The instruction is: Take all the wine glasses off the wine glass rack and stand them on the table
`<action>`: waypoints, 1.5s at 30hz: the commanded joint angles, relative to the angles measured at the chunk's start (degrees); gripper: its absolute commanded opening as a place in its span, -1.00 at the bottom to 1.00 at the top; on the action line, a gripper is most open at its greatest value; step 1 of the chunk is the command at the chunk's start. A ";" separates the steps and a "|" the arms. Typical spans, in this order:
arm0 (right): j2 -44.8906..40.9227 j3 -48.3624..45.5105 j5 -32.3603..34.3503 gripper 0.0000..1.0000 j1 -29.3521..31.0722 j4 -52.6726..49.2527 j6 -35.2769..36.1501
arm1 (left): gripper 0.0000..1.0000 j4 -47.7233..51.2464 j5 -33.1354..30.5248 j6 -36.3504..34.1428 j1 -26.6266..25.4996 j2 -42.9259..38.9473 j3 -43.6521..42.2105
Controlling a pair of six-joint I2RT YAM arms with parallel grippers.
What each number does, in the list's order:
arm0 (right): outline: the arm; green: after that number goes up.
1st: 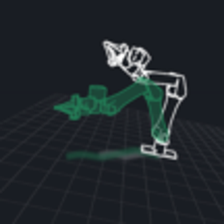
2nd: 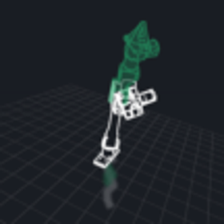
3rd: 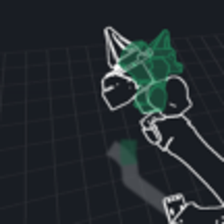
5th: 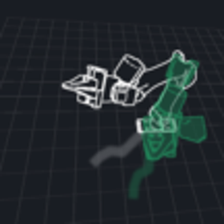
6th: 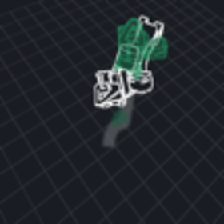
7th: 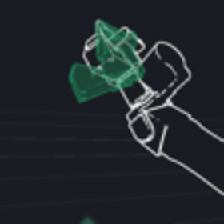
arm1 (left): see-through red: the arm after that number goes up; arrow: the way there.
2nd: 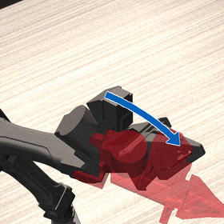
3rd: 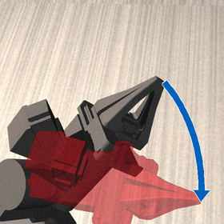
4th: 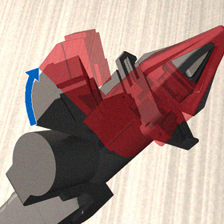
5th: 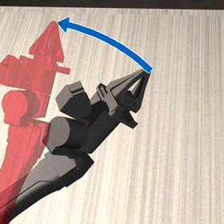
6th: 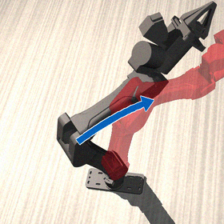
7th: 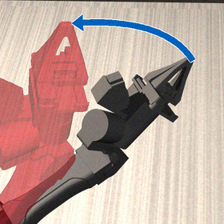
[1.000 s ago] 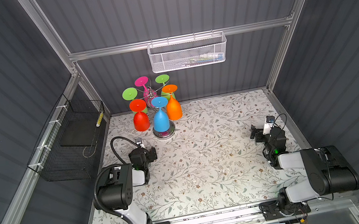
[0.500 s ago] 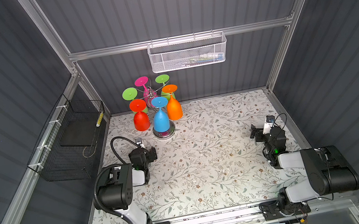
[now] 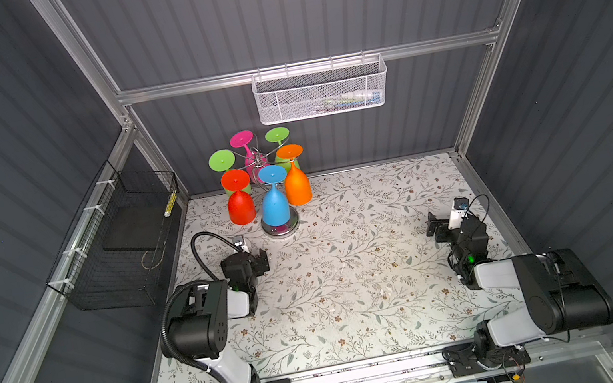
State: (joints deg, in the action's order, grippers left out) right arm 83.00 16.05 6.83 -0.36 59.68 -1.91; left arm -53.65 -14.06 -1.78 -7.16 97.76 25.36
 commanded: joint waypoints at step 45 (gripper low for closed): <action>-37.76 3.74 17.35 0.98 13.12 -29.30 -10.77 | 0.99 47.19 -23.47 -11.03 -52.35 -36.22 14.52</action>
State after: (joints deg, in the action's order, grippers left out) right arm 46.96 16.05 21.91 10.72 38.06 -10.02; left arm -17.50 -36.07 -14.74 -56.93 62.00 35.97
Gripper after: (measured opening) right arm 0.992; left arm 0.997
